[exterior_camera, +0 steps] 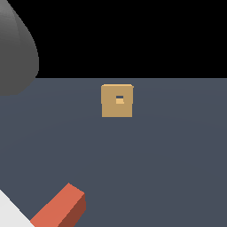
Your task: Insert the peg into the horizontal hole in a box.
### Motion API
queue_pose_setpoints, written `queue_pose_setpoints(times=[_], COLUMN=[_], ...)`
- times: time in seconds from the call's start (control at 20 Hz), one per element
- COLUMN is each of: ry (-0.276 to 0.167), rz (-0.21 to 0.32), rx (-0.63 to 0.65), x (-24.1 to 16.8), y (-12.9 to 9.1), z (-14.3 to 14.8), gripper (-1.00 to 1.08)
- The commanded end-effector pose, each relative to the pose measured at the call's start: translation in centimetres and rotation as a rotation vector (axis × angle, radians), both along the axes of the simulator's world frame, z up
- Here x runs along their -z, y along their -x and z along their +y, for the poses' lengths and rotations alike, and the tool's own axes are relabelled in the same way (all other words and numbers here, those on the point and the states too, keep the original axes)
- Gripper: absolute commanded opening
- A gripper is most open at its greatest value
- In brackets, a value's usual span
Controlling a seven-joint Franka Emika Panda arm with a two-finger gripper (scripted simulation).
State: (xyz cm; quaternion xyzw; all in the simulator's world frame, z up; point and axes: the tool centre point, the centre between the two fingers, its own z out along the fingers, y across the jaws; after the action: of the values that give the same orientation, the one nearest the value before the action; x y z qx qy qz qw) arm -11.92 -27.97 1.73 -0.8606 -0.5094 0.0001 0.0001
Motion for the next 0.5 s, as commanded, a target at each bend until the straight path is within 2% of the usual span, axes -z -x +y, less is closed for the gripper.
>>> queue_pose_setpoints(times=[0.0,0.45], ry=[0.000,0.000], rz=[0.000,-0.001], rx=[0.000,-0.004], x=[0.03,-0.07], y=[-0.01,-0.22], z=[0.00,0.32], gripper=[-1.00,-1.00])
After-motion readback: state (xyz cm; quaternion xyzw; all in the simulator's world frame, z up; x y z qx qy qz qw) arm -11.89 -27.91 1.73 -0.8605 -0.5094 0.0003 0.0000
